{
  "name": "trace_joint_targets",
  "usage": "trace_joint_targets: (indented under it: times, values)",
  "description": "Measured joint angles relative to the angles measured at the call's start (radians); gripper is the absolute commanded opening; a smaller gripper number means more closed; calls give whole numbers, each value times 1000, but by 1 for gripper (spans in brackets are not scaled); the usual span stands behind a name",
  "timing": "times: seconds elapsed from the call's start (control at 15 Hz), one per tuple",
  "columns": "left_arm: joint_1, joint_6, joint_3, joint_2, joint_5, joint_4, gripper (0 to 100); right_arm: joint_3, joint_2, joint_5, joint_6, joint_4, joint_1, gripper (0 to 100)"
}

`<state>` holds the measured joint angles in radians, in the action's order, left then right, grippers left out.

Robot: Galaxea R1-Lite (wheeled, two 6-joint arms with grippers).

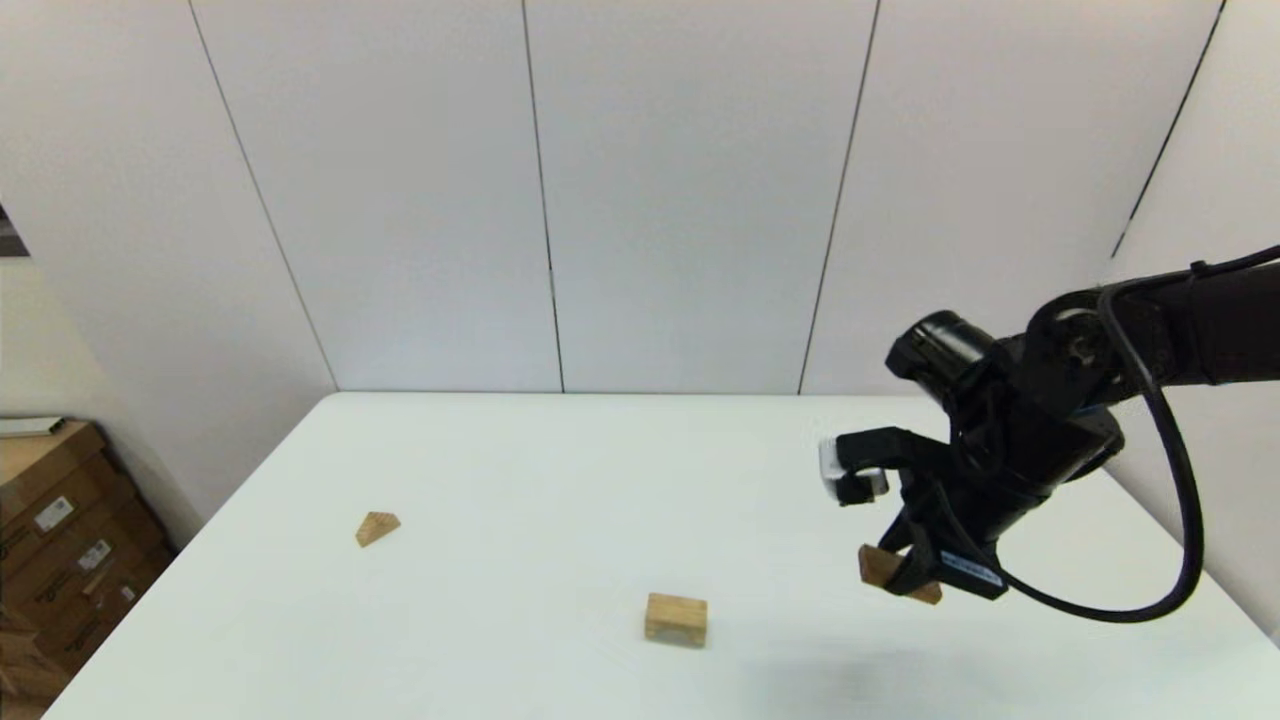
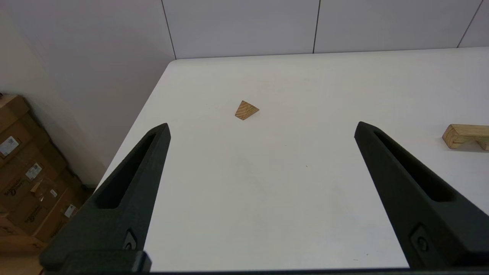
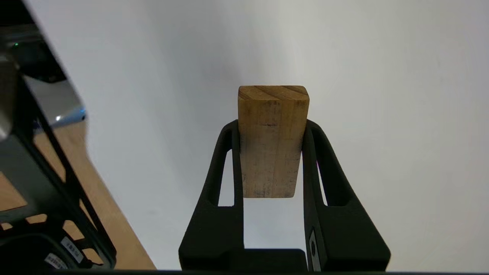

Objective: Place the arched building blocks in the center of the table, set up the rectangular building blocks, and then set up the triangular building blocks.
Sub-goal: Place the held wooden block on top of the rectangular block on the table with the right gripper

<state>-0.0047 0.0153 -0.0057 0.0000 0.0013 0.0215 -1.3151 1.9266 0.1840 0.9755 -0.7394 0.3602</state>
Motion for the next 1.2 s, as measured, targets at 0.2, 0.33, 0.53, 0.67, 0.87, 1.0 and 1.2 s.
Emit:
trace_joint_targets:
  times: [0.2,0.33,0.53,0.67,0.87,1.0,1.2]
  values:
    - [0,0,0,0,0,0,100,-17,8,-7,0,-3,116,0]
    - [0,0,0,0,0,0,100,-54,41,-8,-1,-2,183,0]
    - [0,0,0,0,0,0,100,-130,114,-10,-19,0,261,0]
    - [0,0,0,0,0,0,100,-186,169,-26,-41,0,299,0]
    - [0,0,0,0,0,0,100,-273,248,-86,-109,-1,337,0]
    - [0,0,0,0,0,0,100,-338,301,-105,-149,0,346,0]
    - [0,0,0,0,0,0,100,-424,369,-127,-184,-1,346,0]
